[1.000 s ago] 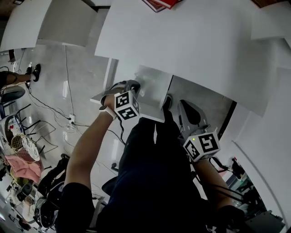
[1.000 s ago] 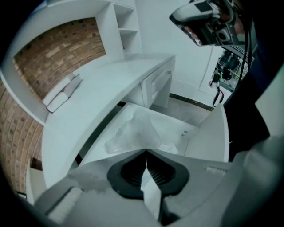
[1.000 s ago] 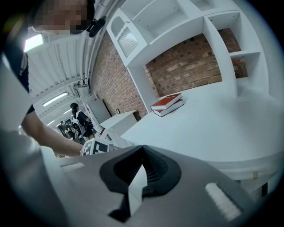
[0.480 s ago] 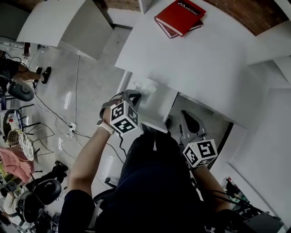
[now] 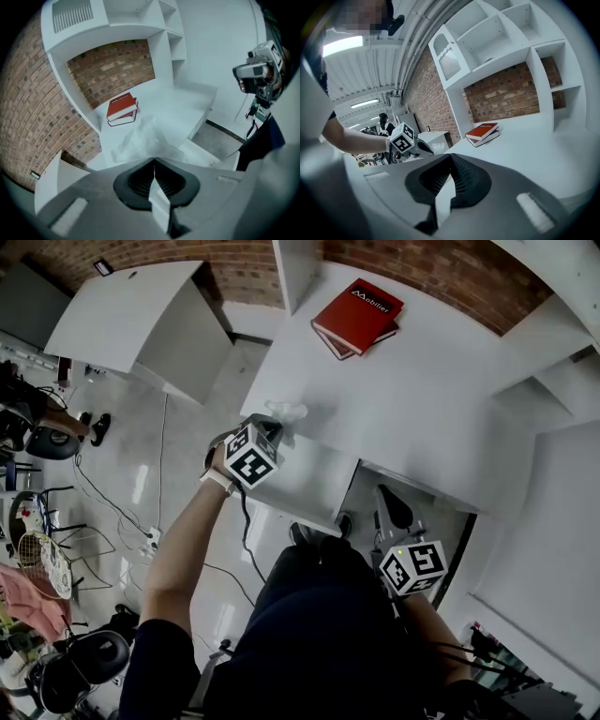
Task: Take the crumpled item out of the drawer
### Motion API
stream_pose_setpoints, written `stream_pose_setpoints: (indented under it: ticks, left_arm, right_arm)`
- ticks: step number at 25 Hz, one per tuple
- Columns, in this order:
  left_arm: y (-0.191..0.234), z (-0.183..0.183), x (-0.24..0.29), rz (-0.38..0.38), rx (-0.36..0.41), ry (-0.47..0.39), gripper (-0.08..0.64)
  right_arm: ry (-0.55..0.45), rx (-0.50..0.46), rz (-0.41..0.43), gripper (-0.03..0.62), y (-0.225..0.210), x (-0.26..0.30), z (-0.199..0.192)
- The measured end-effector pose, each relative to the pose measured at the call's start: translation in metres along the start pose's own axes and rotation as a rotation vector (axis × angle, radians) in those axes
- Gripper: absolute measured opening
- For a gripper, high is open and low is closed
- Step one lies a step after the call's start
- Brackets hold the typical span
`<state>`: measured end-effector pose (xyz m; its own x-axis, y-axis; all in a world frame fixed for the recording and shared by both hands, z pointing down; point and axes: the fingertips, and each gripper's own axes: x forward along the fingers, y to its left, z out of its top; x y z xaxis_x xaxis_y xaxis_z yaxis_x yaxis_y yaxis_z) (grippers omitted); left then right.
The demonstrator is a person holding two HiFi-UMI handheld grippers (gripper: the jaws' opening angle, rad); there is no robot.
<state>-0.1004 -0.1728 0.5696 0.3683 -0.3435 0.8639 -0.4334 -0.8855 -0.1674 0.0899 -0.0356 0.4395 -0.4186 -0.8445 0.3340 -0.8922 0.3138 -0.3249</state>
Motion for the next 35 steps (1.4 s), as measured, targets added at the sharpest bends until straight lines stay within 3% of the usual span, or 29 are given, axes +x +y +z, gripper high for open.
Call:
stream_pose_setpoints:
  ticks: [13,21,24,28,35]
  left_arm:
    - [0.056,0.016,0.096,-0.081,0.004,0.156,0.006]
    - [0.059,0.02,0.127,-0.103,-0.013,0.169,0.006]
    - [0.064,0.019,0.13,-0.069,-0.015,0.149,0.015]
    - [0.073,0.022,0.127,-0.006,-0.028,0.091,0.114]
    - [0.091,0.036,0.098,0.069,-0.074,-0.03,0.12]
  right_arm:
    - [-0.035,0.079,-0.26,0.003,-0.05,-0.063,0.003]
    - [-0.023,0.104,-0.299,0.003,-0.058,-0.063,-0.008]
    - [-0.02,0.104,-0.293,0.003,-0.054,-0.059,-0.007]
    - [-0.014,0.102,-0.284,0.003,-0.051,-0.053,-0.008]
    - [-0.013,0.079,-0.245,0.003,-0.042,-0.036,-0.001]
